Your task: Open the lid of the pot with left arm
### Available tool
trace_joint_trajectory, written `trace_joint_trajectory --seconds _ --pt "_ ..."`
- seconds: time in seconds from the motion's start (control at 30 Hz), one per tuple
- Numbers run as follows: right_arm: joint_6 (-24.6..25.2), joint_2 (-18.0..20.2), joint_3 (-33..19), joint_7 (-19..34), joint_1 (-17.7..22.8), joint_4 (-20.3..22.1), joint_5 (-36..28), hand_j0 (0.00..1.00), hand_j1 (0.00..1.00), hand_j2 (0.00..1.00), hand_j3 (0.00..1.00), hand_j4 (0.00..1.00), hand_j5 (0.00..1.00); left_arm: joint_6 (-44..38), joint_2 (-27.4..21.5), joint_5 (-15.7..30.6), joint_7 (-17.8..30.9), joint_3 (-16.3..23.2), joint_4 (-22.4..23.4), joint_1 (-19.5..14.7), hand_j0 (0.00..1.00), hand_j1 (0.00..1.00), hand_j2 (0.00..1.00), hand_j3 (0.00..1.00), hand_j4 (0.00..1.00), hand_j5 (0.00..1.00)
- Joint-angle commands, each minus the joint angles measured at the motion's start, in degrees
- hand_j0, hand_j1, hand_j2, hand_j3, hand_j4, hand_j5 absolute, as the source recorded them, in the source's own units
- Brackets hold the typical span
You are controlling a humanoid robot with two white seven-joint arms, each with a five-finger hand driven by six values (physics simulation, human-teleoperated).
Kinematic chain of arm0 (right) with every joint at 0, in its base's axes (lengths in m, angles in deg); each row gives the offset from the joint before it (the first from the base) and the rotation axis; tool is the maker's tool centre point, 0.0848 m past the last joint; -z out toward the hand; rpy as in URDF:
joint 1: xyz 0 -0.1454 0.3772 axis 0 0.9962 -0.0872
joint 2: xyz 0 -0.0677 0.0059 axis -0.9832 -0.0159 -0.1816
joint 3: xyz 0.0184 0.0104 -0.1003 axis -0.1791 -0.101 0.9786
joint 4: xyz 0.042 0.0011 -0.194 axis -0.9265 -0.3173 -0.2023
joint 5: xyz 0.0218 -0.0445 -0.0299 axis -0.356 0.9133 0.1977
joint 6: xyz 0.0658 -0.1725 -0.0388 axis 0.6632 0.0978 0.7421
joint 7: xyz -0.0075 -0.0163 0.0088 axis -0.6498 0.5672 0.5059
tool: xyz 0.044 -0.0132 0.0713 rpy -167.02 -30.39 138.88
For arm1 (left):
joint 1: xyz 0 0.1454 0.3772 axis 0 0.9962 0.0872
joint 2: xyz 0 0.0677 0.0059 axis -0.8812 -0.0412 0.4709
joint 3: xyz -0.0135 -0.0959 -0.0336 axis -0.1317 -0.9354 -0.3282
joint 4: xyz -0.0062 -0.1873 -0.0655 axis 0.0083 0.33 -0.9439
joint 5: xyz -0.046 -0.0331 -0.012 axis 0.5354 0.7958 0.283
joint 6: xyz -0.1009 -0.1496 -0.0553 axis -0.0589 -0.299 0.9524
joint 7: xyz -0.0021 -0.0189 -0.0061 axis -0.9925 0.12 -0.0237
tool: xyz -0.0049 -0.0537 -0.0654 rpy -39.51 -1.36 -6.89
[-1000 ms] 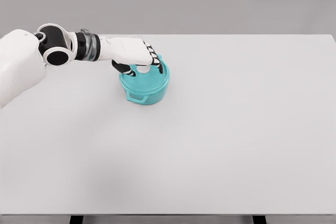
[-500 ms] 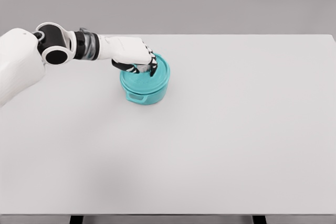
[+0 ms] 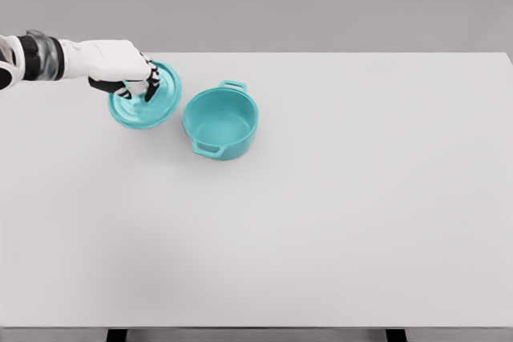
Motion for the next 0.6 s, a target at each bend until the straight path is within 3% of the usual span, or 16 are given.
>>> trace_joint_trajectory --seconds 0.0,0.07,0.13,0.17,0.27,0.47,0.5,0.57 --pt "-0.01 0.01 0.01 0.02 0.00 0.01 0.00 1.00 1.00 1.00 1.00 1.00 1.00 -0.13 -2.87 0.05 -0.04 0.14 0.36 0.52 0.38 0.38 0.38 0.38 0.38 0.38" --pt "-0.01 0.01 0.01 0.02 0.00 0.01 0.00 1.00 1.00 1.00 1.00 1.00 1.00 -0.13 -3.58 0.05 0.05 0.23 0.36 1.23 0.40 0.40 0.40 0.40 0.40 0.40" --pt "-0.01 0.01 0.01 0.02 0.00 0.01 0.00 1.00 1.00 1.00 1.00 1.00 1.00 -0.13 -3.49 0.05 0.05 0.40 0.45 1.50 0.49 0.49 0.49 0.49 0.49 0.49" --pt "-0.01 0.01 0.01 0.02 0.00 0.01 0.00 1.00 1.00 1.00 1.00 1.00 1.00 -0.13 -3.49 0.14 -0.04 0.40 0.63 1.50 0.68 0.68 0.68 0.68 0.68 0.68" --pt "-0.01 0.01 0.01 0.02 0.00 0.01 0.00 1.00 1.00 1.00 1.00 1.00 1.00 -0.13 -3.31 0.23 -0.04 0.40 0.63 1.67 0.96 0.96 0.96 0.96 0.96 0.96" --pt "-0.01 0.01 0.01 -0.06 0.00 0.01 0.00 1.00 1.00 1.00 1.00 1.00 1.00 -0.13 -3.22 0.66 -0.04 0.23 0.80 1.67 1.00 1.00 1.00 1.00 1.00 1.00" --pt "0.08 0.01 0.01 -0.06 0.00 0.01 0.00 1.00 1.00 1.00 1.00 1.00 1.00 -0.13 -3.40 0.66 -0.04 0.40 2.46 1.93 1.00 1.00 1.00 1.00 1.00 1.00" --pt "-0.01 0.01 0.01 0.02 0.00 0.01 0.00 1.00 1.00 1.00 1.00 1.00 1.00 -0.13 -3.58 9.97 -0.30 -1.35 10.90 2.46 1.00 1.00 1.00 1.00 1.00 1.00"
